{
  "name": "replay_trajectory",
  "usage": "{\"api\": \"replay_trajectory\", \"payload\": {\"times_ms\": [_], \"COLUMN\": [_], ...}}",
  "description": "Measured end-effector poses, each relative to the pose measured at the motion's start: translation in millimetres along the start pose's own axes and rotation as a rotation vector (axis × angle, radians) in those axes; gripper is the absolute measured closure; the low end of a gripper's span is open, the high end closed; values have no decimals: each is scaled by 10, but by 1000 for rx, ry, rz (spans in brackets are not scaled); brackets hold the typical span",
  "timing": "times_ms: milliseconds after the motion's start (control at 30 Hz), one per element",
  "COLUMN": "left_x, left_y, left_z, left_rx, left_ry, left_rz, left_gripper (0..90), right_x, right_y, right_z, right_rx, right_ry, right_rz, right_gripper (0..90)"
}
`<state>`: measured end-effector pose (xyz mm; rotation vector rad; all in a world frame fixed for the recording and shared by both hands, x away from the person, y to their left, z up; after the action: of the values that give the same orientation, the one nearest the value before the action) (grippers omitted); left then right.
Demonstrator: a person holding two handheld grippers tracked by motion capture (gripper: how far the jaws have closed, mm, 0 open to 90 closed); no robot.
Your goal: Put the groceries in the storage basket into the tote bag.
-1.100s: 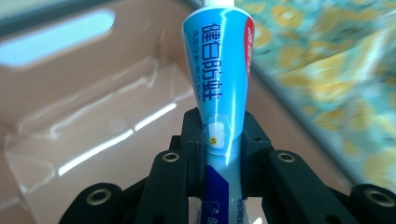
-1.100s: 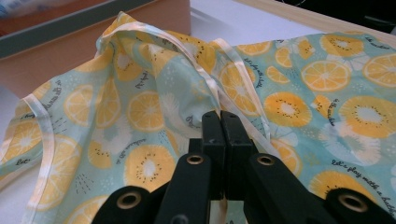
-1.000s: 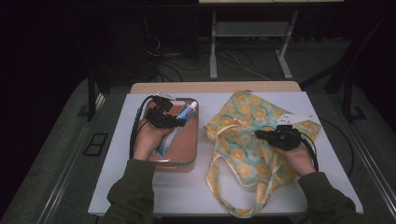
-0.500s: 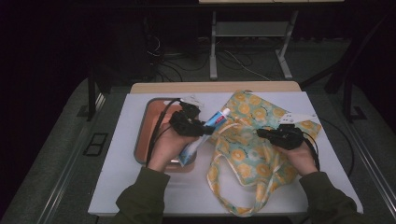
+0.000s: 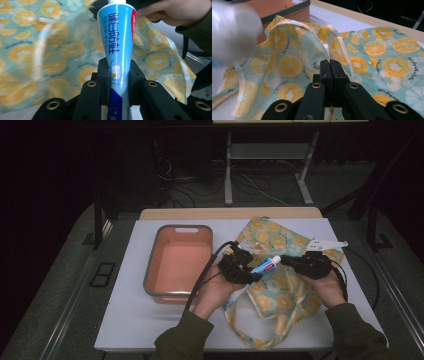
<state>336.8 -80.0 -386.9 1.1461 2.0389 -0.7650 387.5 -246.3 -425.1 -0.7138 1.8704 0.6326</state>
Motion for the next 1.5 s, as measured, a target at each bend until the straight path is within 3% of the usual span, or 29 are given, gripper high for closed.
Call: {"api": "replay_trajectory", "payload": {"times_ms": [133, 333, 567, 633, 733, 867, 967, 1133, 1300, 1500], "left_x": [140, 383, 537, 530, 507, 542, 587, 668, 846, 1140], "left_y": [-34, 68, 154, 169, 183, 163, 115, -14, -112, -107], "left_z": [246, 594, 848, 823, 733, 578, 475, 243, 32, -118], "left_rx": [-2, -29, -35, -42, -46, -74, -87, -93, -73, -81], "left_ry": [42, 125, 137, 106, 74, 59, 49, 44, 32, 53], "left_rz": [-5, -42, -72, -62, -64, -41, -34, -9, -19, -10], "left_gripper": [759, 757, 739, 704, 517, 357, 308, 301, 311, 335], "right_x": [-12, -29, -35, -35, -35, -29, -23, -20, -13, -4], "right_y": [-6, -29, -21, -22, -27, -25, -19, -12, -18, -1], "right_z": [-19, -46, -50, -55, -59, -54, -46, -45, -40, -25], "right_rx": [2, 7, 2, 2, 2, 3, 3, 1, 1, -2], "right_ry": [-6, -17, -21, -20, -21, -18, -14, -11, -9, -2], "right_rz": [-1, 1, 1, 2, 1, 1, -1, -4, -3, -4], "right_gripper": [895, 895, 895, 895, 895, 895, 895, 895, 895, 895]}}
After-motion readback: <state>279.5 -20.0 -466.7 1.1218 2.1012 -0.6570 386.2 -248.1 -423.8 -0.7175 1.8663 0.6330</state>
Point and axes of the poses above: each handheld gripper's, and its own axes: z roughly forward along the jaws, x roughly out of its underside, y roughly to its left, the point moved 7 cm from there along z, roughly forward along the jaws, and after that the axes turned 8 degrees about -y, right-handed, at the moved point
